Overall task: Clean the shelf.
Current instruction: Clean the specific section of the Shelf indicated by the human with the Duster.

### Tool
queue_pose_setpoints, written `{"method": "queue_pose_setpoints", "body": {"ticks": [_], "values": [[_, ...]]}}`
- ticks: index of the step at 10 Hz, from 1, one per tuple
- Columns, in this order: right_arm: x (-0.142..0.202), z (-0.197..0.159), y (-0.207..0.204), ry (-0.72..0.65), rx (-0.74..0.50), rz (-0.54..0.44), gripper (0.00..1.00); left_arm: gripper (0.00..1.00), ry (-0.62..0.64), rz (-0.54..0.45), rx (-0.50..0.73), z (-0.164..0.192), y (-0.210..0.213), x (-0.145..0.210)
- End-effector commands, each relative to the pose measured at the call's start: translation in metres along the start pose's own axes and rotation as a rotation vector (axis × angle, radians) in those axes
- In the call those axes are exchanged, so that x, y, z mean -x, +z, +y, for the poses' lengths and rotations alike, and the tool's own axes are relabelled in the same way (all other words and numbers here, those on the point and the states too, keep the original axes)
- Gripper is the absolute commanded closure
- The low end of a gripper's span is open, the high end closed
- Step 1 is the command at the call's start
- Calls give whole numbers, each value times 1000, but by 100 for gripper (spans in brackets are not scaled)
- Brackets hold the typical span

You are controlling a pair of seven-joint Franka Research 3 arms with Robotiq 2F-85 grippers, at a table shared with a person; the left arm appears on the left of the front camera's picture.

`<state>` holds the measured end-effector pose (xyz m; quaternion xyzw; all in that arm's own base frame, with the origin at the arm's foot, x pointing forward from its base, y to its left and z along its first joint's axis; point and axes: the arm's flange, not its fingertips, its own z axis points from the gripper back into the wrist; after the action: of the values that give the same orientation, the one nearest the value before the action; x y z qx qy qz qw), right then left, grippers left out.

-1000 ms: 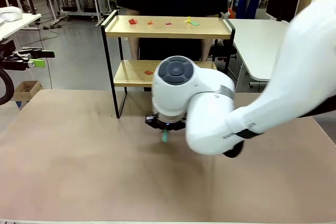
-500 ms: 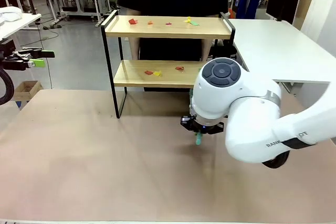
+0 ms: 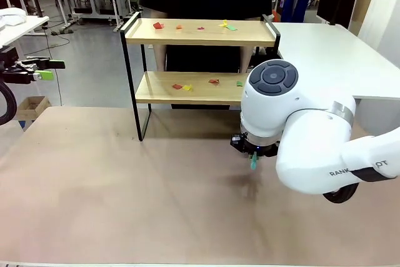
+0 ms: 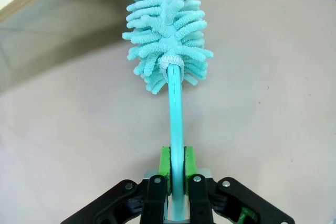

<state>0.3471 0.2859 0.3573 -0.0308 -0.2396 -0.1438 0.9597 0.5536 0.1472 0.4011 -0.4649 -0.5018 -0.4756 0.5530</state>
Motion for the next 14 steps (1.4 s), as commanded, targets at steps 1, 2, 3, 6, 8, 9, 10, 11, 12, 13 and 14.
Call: {"method": "queue_pose_setpoints", "body": {"ticks": [1,2,3,6,8,9,10,11,12,13,14], "values": [[0,0,-9,-7,-3,22,87,0,-7,-2,-2,-2,0,-4],[0,0,-9,-7,-3,22,87,0,-7,-2,-2,-2,0,-4],[2,1,-3,4,1,3,87,0,-7,-2,-2,-2,0,-4],[9,-15,18,32,-104,-53,87,0,-7,-2,-2,-2,0,-4],[11,-25,30,82,-185,-56,87,0,-7,-2,-2,-2,0,-4],[12,-27,33,82,-200,-56,87,0,-7,-2,-2,-2,0,-4],[12,-29,36,97,-232,-42,87,0,-7,-2,-2,-2,0,-4],[12,-33,39,118,-262,-33,87,0,-7,-2,-2,-2,0,-4],[10,-38,41,157,-298,-15,87,0,-7,-2,-2,-2,0,-4],[7,-46,43,219,-328,13,87,0,-7,-2,-2,-2,0,-4],[2,-54,45,277,-359,44,87,0,-7,-2,-2,-2,0,-4]]}}
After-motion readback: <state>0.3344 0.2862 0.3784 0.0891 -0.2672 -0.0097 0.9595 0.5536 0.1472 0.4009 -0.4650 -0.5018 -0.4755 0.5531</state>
